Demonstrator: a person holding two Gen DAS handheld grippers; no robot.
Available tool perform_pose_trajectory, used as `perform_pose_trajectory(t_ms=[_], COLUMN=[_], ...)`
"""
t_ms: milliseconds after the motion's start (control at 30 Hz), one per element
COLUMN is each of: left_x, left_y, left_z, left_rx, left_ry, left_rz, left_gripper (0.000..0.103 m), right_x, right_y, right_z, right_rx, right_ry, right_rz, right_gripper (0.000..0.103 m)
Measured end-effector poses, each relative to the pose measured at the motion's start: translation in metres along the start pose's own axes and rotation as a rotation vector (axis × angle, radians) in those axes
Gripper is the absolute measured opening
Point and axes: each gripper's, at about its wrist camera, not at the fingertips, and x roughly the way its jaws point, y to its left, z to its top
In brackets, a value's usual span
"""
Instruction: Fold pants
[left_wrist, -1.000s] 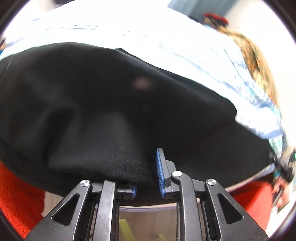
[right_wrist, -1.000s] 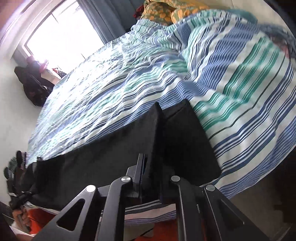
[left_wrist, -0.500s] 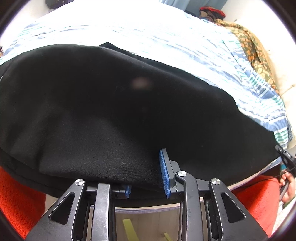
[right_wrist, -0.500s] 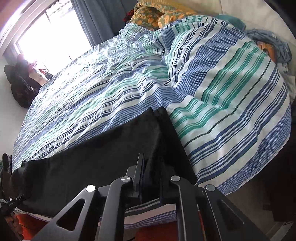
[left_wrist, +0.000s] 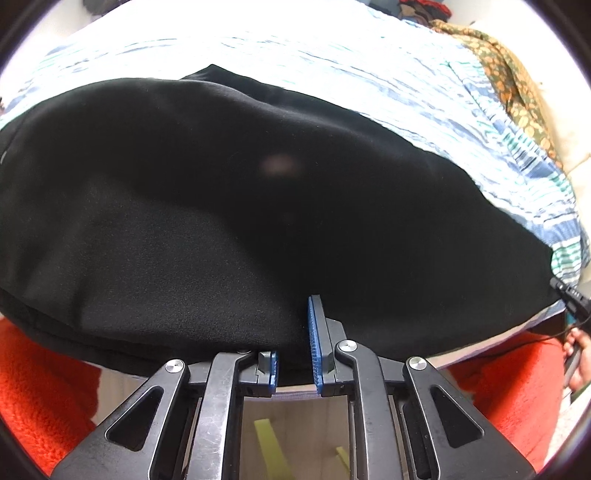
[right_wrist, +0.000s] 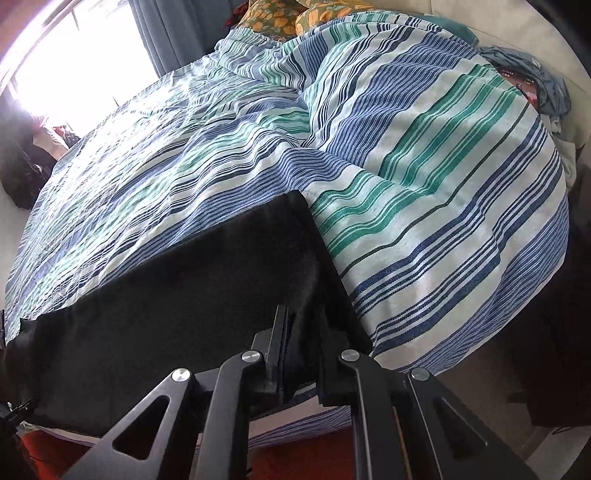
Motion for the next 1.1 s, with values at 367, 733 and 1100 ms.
perform_pose_trajectory(t_ms=[367,733,1100], left_x=[0.005,0.016,-0.007], left_y=[-0.022,-0.069,-0.057], left_z=[-0.002,0.009,-0.021], left_rx=[0.036,0.074,0.134], left_ry=[0.009,0.051,0.247], left_rz=[0.061,0.105,0.097], left_gripper=[0.012,0.012,0.046], right_x=[0.004,0.007,-0.016], right_y=[0.003,0.002,0.0], right_z=[0.002,0.002,-0.008], right_rx=[-0.012,-0.008,-0.032], right_ry=[0.004,0.013,-0.02], right_rz=[0.0,0.014,0.042], right_gripper=[0.012,0.012,0.036])
